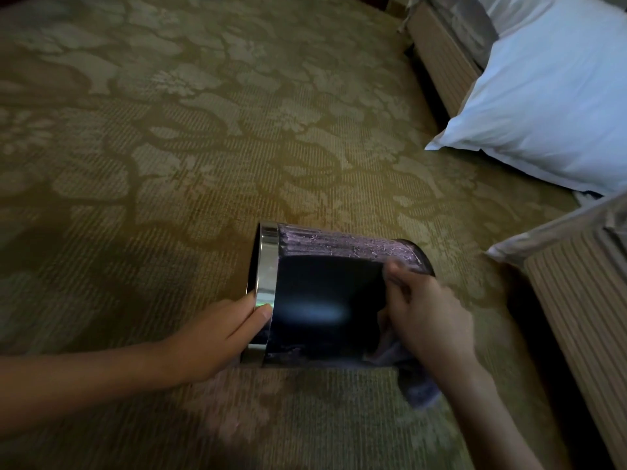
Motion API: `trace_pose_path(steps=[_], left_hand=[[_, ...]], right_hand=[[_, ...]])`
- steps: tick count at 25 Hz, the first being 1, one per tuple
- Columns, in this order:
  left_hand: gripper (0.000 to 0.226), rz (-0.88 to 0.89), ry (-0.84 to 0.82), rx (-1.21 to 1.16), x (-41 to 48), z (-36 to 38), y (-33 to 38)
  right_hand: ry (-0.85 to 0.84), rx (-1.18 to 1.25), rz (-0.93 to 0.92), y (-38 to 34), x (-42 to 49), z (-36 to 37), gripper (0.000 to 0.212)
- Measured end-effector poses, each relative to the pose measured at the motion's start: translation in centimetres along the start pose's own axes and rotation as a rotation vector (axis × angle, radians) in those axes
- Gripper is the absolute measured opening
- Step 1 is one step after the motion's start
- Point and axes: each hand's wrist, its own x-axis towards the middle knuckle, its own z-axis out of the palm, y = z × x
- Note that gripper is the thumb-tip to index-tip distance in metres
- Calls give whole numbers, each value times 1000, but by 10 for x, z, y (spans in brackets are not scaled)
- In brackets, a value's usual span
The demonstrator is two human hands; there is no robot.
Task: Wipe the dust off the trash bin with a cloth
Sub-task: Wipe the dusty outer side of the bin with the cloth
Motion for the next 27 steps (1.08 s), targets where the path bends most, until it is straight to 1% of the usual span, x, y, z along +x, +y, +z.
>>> trace_pose_path(steps=[2,4,5,6,7,8,10,11,15,18,20,22,23,25,27], left_hand=[[34,19,-27,-23,-2,-2,1],[53,57,-43,-39,-4,-3,-4],[62,67,-53,-35,-4,-4,-7],[65,74,-58,-38,-5,-3,-9],[62,76,-56,-47,-5,-3,-9],[54,82,-43,-40,-5,-3,-7],[32,77,-30,-39,-4,-2,0],[26,72,-28,-41,-4,-2,0],[31,58,-32,-20,-6,-2,2],[32,72,-58,4,-8,-1,4],[33,60,-61,-8,-9,0,5],[34,51,-58,-23,-9,-1,7],[33,46,-63,-25,-9,-1,8],[29,30,-67,-41,-9,-2,6],[27,43,-67,-91,-9,-1,3]], right_hand=[[-30,-39,-245,-47,-11,12,31],[-61,18,-465,-97,-28,25,31],[-57,54,-525,-111,-33,29,31],[-33,67,-548,-118,-35,32,31],[-17,49,-539,-116,-34,32,31],[-10,23,-508,-108,-31,30,30],[19,-32,-394,-83,-23,25,28],[47,-47,-323,-69,-17,21,28],[73,-12,-43,-9,-9,8,35],[100,-9,85,20,-8,3,39],[105,-45,129,21,-5,2,39],[95,-116,89,8,-6,7,35],[93,-148,27,-4,-7,11,31],[84,-150,-154,-36,-14,21,24],[54,-86,-361,-71,-25,28,27]])
